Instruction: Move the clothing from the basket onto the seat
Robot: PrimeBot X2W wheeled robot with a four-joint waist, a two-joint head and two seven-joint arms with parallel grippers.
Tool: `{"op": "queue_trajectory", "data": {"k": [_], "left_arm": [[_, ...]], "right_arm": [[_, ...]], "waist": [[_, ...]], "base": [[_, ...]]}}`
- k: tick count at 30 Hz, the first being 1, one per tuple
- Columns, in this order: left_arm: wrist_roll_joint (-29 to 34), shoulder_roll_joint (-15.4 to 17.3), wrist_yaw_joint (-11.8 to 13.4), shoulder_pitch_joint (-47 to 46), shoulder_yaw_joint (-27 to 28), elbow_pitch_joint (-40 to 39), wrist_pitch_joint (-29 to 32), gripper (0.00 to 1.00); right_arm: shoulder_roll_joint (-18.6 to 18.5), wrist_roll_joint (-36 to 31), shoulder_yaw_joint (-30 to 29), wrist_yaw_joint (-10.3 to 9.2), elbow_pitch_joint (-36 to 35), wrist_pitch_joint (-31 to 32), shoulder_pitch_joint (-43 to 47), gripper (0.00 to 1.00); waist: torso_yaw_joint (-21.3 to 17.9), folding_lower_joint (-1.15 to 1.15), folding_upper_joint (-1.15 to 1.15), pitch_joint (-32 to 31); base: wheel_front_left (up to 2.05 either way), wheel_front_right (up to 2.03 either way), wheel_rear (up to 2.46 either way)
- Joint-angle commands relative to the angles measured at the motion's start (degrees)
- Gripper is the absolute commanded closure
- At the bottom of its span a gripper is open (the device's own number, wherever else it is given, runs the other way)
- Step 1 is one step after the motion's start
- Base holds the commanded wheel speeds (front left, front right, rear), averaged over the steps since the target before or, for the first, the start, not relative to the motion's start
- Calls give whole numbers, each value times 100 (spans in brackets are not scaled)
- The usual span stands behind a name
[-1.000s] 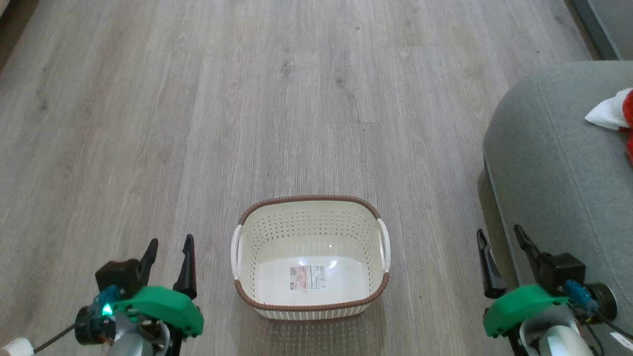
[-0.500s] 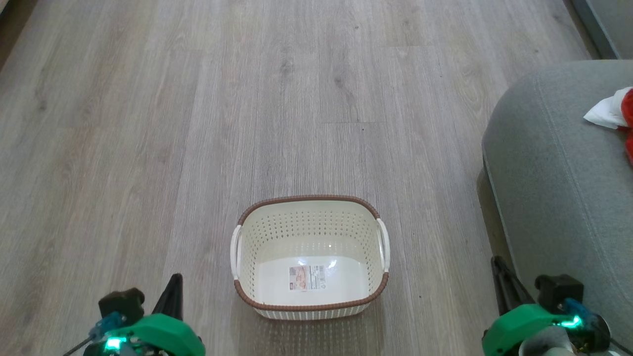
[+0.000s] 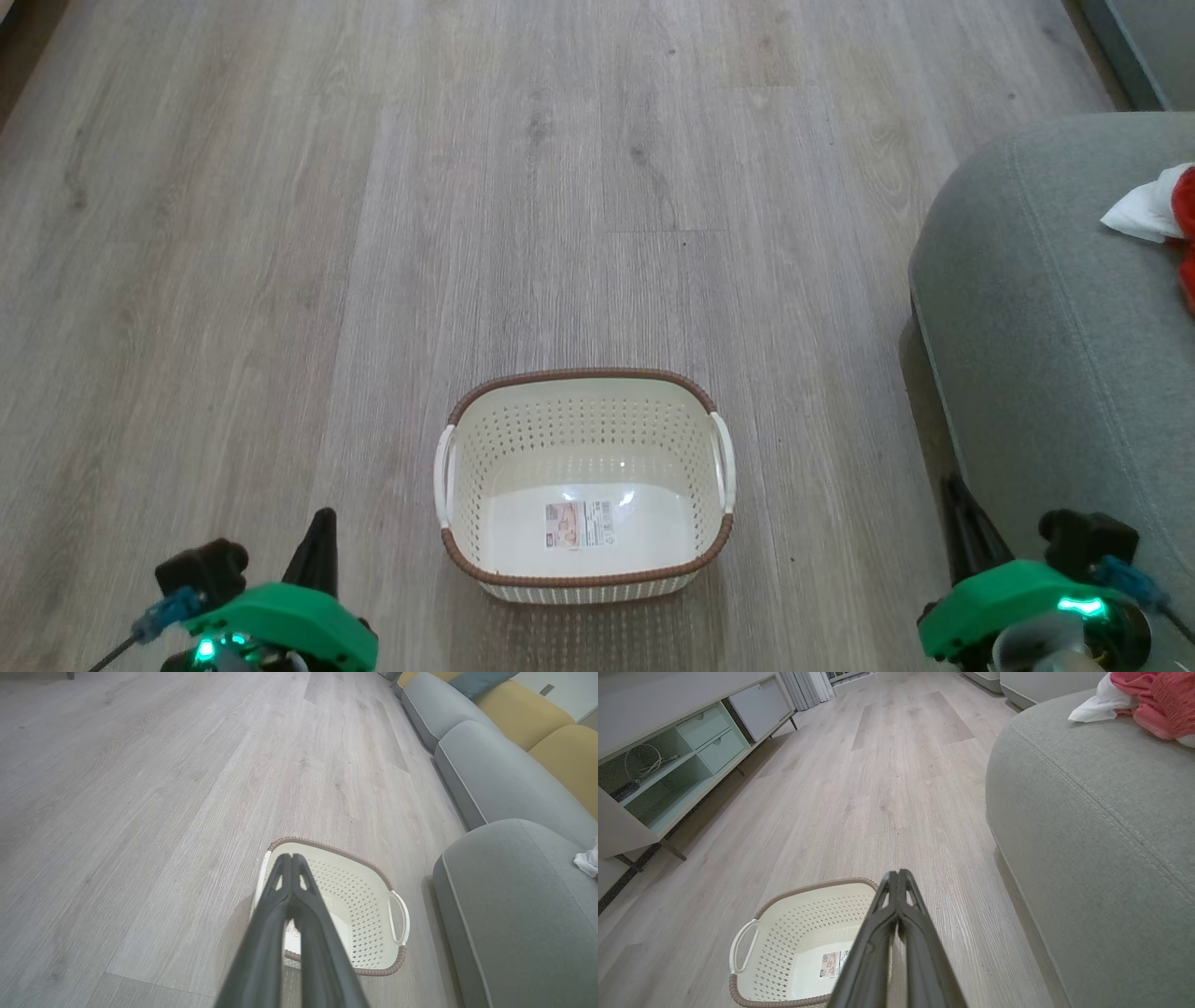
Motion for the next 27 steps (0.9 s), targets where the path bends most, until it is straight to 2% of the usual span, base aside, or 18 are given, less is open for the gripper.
{"op": "queue_trajectory", "data": {"k": [1, 27], "left_arm": [[-149, 9, -23, -270, 91, -222, 36, 100], [-1731, -4, -109, -293, 287, -526, 462, 100]], "right_arm": [[-13, 178, -26, 0, -210, 40, -237, 100], [-12, 2040, -94, -1, -424, 476, -325, 100]], "waist": [[-1, 0, 0, 0], [-19, 0, 0, 3]], "base": [[0, 0, 0], [0, 0, 0]]}}
